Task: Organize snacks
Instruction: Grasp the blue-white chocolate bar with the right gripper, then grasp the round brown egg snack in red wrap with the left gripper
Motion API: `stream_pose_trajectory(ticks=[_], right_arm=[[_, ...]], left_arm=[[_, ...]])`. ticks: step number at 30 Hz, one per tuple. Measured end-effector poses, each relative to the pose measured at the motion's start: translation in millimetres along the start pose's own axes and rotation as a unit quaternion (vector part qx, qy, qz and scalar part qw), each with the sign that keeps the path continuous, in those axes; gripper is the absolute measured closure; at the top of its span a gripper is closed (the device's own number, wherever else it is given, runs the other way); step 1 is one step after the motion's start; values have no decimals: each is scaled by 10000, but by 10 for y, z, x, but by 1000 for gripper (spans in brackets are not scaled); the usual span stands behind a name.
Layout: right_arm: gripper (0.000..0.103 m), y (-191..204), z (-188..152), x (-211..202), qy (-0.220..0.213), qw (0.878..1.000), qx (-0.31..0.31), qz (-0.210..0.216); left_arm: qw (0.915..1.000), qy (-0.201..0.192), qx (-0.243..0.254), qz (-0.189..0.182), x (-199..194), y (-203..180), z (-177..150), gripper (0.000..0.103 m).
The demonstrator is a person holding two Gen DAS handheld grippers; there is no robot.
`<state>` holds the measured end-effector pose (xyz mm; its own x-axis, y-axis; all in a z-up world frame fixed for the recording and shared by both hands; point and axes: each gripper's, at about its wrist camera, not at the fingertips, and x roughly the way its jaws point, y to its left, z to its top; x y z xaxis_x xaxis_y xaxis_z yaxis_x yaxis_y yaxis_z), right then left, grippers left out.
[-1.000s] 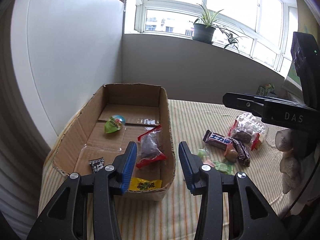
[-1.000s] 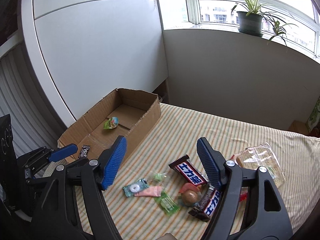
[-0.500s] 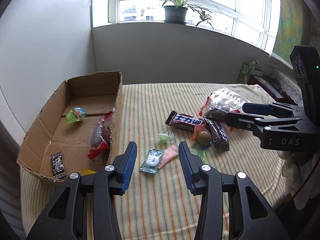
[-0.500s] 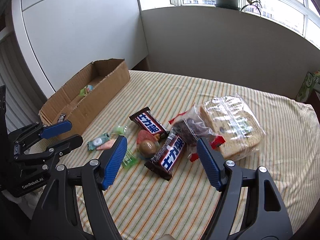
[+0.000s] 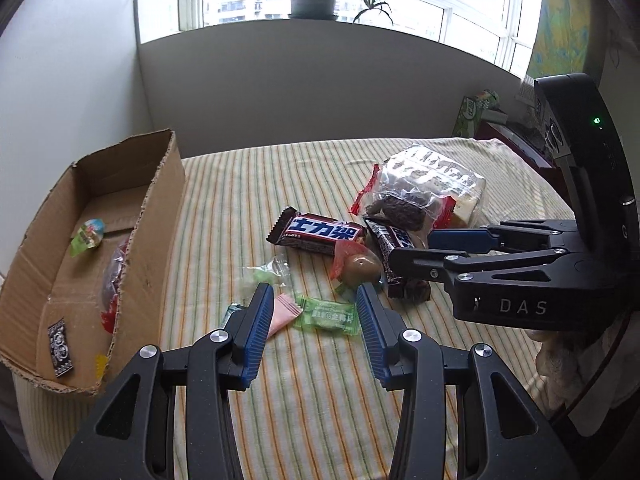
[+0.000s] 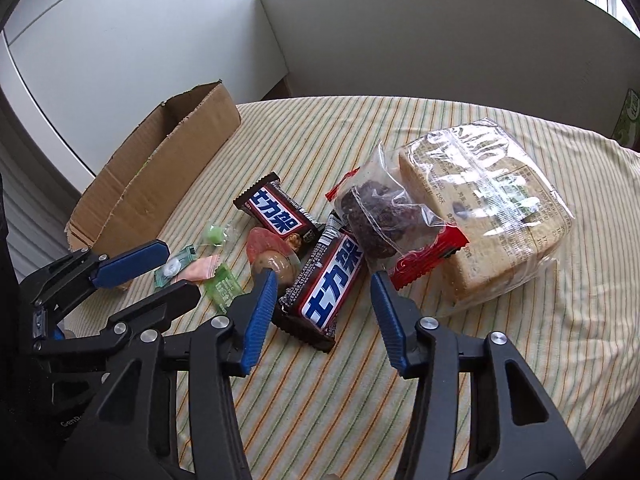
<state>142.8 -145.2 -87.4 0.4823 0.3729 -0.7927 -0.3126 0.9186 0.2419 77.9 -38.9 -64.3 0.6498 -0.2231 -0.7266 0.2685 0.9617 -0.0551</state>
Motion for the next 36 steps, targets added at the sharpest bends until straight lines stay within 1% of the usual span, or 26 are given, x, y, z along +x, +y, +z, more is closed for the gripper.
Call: stream_pose_trajectory(ticks=[7, 10, 12, 14, 19, 22, 27, 32, 34, 36], right_arm=[[55, -27, -6, 102, 142, 9999, -20, 85], [56, -56, -16, 110, 165, 9999, -31, 26], [64, -92, -30, 114, 178, 9998, -50, -26], [68, -136, -48, 93, 171, 9998, -42, -27], [68, -220, -62, 57, 142, 9998, -18, 104], [68, -239, -50, 71, 133, 9998, -37, 142], [68, -247, 7, 125, 136, 9998, -93, 121], [72, -262, 33, 123, 146, 9998, -35, 155], [72, -263, 28, 111, 147, 9998, -34, 144], [72, -269, 19, 91, 149, 9998, -18, 130]], left_arm=[[9999, 119, 71, -88, 102, -41, 15, 61], [9997, 173, 114, -110, 146, -81, 28, 61], [9996, 184, 145, -125, 161, -106, 37, 61], [9996, 195, 156, -128, 179, -126, 43, 61], [9993, 283, 160, -183, 269, -176, 67, 61], [9991, 328, 239, -156, 332, -216, 80, 61], [9986, 447, 225, -150, 454, -239, 105, 61], [9982, 502, 294, -162, 517, -277, 135, 61], [9979, 545, 303, -162, 536, -275, 126, 64], [9980, 539, 287, -176, 522, -263, 118, 65]])
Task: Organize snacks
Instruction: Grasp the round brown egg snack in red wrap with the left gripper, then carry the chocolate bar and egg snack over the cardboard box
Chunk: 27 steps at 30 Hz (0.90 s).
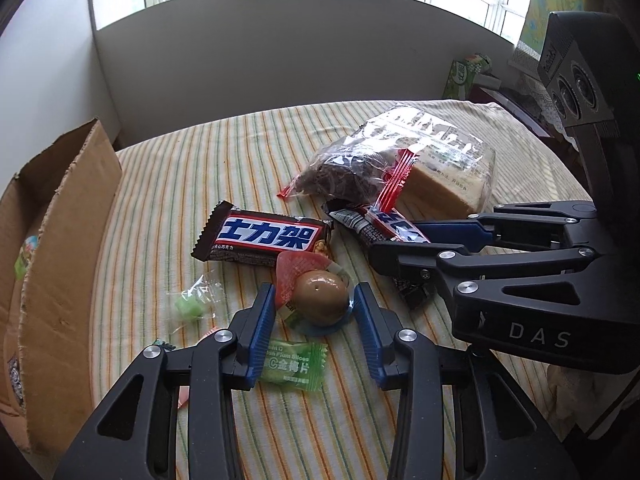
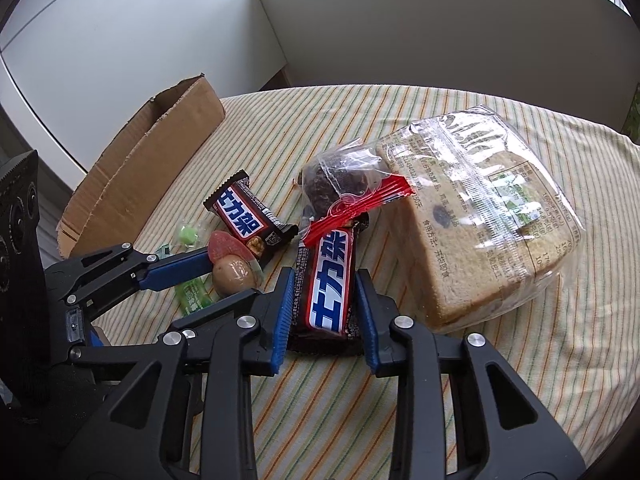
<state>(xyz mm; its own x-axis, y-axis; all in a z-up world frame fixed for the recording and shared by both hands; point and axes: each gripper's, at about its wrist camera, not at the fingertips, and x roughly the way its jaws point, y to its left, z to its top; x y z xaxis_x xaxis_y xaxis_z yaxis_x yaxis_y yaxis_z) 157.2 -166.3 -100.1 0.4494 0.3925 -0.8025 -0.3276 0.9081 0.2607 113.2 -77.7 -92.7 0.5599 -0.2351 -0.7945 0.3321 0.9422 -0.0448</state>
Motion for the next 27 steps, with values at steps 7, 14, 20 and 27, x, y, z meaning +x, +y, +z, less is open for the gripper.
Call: stream_pose_trajectory(ticks=[7, 14, 20, 27], right_arm=[[72, 35, -44, -72, -16, 10000, 1, -91], [72, 111, -140, -173, -29, 10000, 4, -41], [72, 263, -203, -293, -142, 9998, -112, -25], [72, 454, -156, -547, -482, 9987, -167, 82]], left_arm=[[9999, -55, 25, 87, -48, -15, -19, 69], [9997, -176, -2, 166, -207, 37, -86, 69], [9991, -352, 6, 238, -382, 39, -147, 69], [9974, -658, -209, 223, -640, 145, -165, 69]])
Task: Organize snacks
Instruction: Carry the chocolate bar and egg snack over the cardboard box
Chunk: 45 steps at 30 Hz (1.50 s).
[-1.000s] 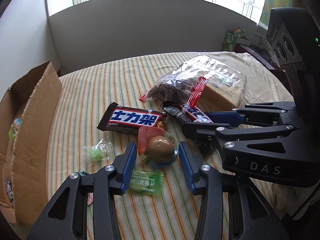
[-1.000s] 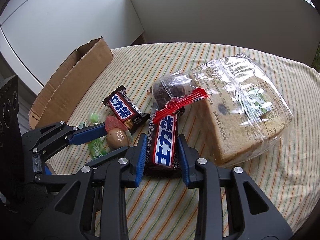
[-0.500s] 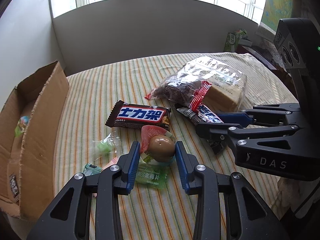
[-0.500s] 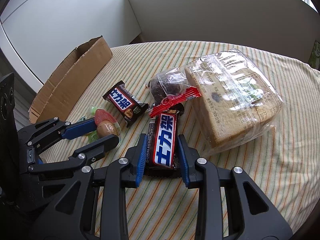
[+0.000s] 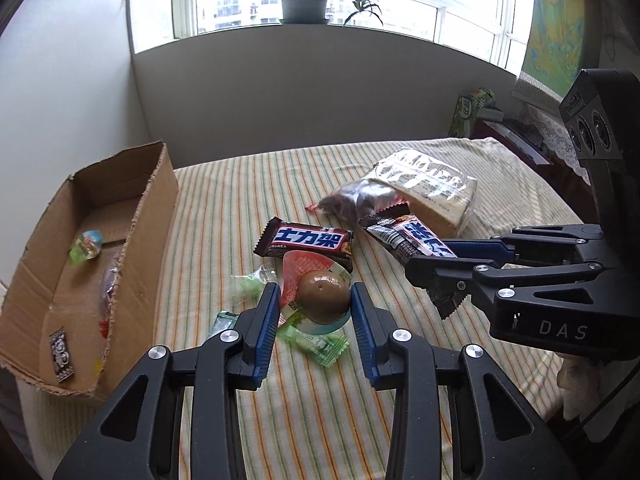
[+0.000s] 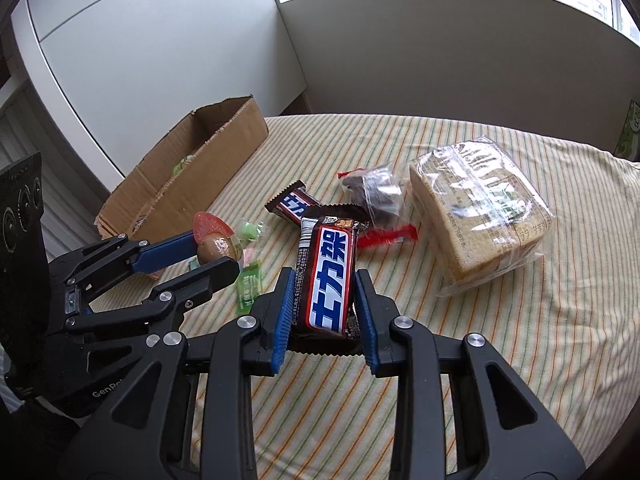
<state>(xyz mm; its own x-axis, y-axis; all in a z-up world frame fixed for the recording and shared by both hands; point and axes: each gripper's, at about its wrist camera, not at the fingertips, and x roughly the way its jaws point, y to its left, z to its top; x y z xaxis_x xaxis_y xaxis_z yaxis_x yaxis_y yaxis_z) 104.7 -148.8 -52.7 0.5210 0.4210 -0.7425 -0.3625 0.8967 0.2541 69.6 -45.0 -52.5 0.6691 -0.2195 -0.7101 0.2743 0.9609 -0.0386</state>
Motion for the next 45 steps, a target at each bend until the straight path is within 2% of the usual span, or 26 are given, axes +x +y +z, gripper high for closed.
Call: stream_pose_trajectory(ticks=[5, 15, 29, 45], right_arm=[[72, 188, 103, -59, -182, 9998, -70, 84], [72, 676, 340, 69, -300, 9984, -324, 352], [72, 1357, 555, 576, -153, 9959, -595, 662], [72, 1629, 710, 980, -25, 9945, -671, 807]], left_arm=[[9995, -259, -192, 71, -186, 144, 24, 69], [9961, -504, -652, 309, -373, 630, -42, 69], [9876, -676, -1282, 601, -610, 1351, -259, 69], [9829, -717, -1545, 693, -639, 1693, -293, 68]])
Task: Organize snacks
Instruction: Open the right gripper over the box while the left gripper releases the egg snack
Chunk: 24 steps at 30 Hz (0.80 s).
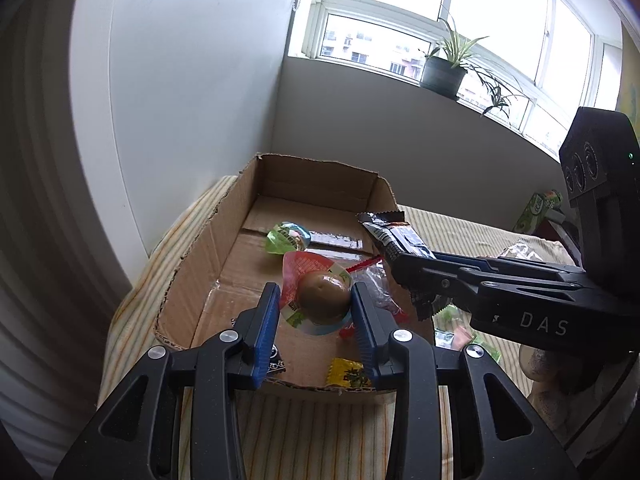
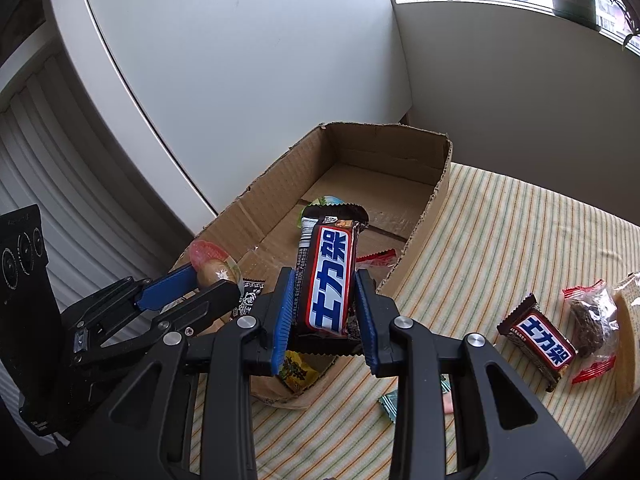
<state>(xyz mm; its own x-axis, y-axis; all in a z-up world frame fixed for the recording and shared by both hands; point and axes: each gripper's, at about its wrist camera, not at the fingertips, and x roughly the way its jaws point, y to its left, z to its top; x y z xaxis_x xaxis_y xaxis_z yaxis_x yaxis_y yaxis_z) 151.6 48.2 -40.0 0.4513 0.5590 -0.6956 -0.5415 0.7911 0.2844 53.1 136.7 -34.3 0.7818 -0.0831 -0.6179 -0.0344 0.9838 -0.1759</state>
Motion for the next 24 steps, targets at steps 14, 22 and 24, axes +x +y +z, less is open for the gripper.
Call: stream_pose_trajectory(ticks=[14, 22, 24], right_arm=[[49, -105, 23, -142, -243, 9996, 96, -76], [49, -270, -52, -346, -286, 9992, 127, -249], [49, -341, -75, -421, -302, 9989, 161, -312]], left_arm=[[9999, -26, -18, 109, -11, 13, -2, 54], [10000, -41, 47, 34, -18, -107, 9, 54], [9999, -43, 92, 12, -20, -159, 10, 54]])
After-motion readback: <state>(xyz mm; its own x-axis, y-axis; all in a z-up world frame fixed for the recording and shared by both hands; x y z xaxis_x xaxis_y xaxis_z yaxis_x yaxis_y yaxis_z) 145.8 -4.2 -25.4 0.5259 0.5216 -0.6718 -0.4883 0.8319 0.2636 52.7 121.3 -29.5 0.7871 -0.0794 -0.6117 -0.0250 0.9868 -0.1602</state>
